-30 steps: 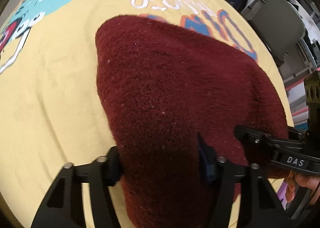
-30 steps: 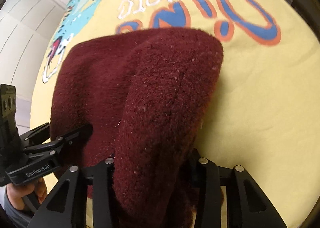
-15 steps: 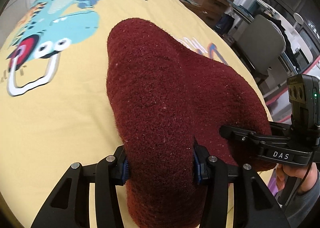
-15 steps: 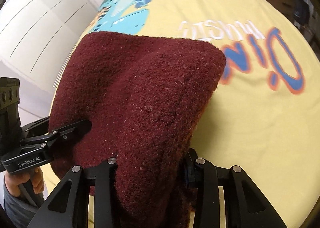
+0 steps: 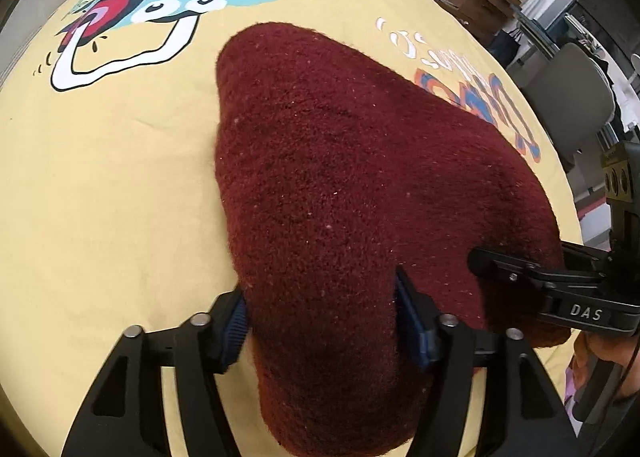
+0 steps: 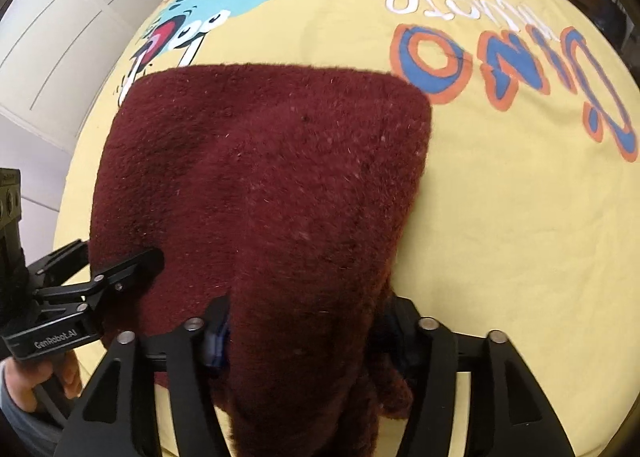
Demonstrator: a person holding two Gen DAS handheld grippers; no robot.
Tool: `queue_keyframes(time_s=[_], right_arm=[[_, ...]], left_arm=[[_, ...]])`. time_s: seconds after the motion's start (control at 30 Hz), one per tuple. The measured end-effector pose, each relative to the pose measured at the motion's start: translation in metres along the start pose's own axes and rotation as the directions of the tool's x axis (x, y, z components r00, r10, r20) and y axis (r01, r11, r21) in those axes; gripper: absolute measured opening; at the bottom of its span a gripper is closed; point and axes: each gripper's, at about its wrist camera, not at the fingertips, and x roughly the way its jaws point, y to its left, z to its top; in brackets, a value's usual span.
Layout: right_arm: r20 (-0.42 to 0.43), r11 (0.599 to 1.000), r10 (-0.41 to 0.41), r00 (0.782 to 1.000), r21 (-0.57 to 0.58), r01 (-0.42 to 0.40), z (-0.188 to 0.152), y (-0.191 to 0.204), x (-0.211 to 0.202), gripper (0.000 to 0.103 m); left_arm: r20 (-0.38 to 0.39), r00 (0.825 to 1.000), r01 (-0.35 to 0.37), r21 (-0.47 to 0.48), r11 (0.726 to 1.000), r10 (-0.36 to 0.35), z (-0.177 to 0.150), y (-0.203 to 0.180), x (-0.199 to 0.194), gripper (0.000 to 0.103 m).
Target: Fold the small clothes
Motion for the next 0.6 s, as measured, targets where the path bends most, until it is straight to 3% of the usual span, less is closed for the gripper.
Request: queue_keyframes(time_s=[0.1,0.27,0.37,0.43,0.6], right_arm=[[0.041,0.998,-0.050,0.998,-0.021,0.051,0.005,0.003,-0.010,0.078],[0.093,0.995,-0.074,0.993,-0.058,0.080,-0.017,-0.005,-0.038,0.082],[0.116,0.994,-0.072,0.991,-0.077,0.082,-0.028,-0.003,-0.045,0.090],[0.126,0.992,-0.086,0.988,-0.083,0.097,-0.031,-0.002,-0.042,0.102],[0.133,0.992,-0.103,0.986,-0.060,0.112,-0.040,-0.013,-0.032,0.103]], left_arm=[[-0.008,1.000,-0.026,0.001,1.000,0.026,0.001,0.000,-0.005,0.074],[0.002,0.997,-0.072,-0.005,0.997,0.072,-0.006,0.010,-0.023,0.102],[0.036,0.994,-0.100,0.000,0.995,0.100,-0.010,0.008,-0.036,0.102],[0.041,0.991,-0.125,0.010,0.992,0.125,-0.013,0.005,-0.040,0.102],[0.073,0.989,-0.131,0.008,0.991,0.130,-0.008,-0.013,-0.029,0.102]])
